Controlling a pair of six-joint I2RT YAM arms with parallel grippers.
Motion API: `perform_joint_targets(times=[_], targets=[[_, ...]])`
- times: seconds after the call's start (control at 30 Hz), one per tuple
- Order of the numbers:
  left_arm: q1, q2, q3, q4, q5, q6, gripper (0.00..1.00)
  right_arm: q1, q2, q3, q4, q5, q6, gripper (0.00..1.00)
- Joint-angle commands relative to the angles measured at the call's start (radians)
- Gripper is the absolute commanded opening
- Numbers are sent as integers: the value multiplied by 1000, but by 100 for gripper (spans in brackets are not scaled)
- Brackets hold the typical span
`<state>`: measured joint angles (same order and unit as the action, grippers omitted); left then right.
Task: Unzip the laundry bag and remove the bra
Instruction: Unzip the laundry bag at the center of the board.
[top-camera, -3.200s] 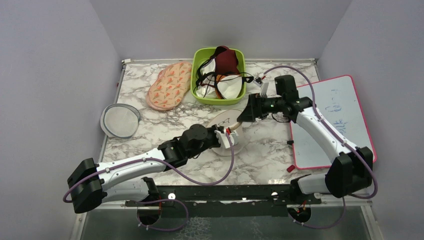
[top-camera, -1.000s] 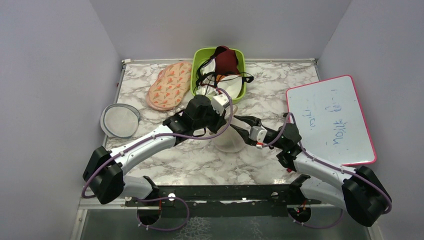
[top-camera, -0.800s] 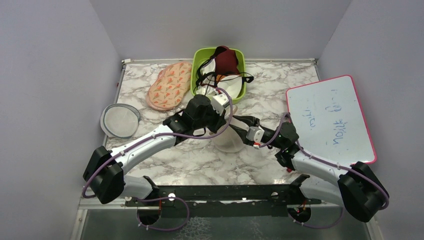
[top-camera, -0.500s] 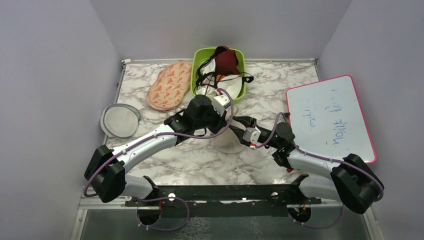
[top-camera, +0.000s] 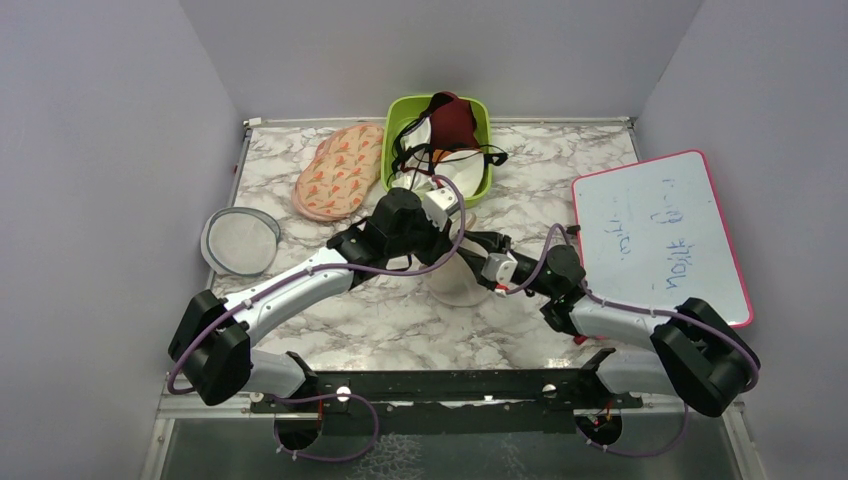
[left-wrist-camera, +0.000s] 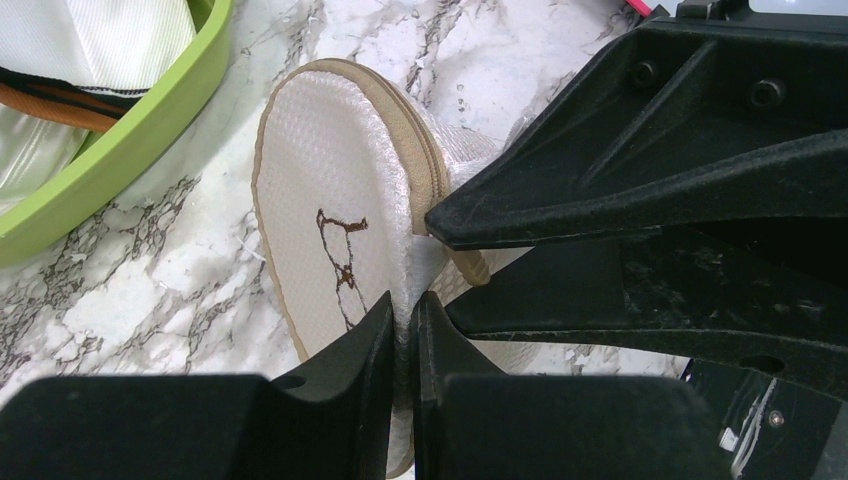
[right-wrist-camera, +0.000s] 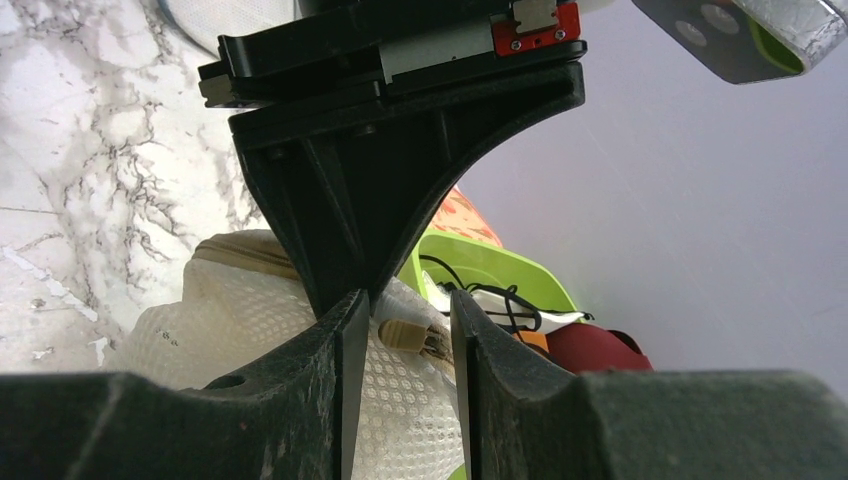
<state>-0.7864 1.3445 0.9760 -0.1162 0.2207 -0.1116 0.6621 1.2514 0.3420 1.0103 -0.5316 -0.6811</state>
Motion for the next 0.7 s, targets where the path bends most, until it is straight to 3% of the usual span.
perform_joint_targets(times=[0.0, 0.67], targets=[[6, -3, 32, 25, 32, -7, 0, 8, 27, -6, 79, 55, 0, 34], [6, 1, 29, 25, 30, 0, 0, 9, 0, -46, 128, 155, 21, 21]])
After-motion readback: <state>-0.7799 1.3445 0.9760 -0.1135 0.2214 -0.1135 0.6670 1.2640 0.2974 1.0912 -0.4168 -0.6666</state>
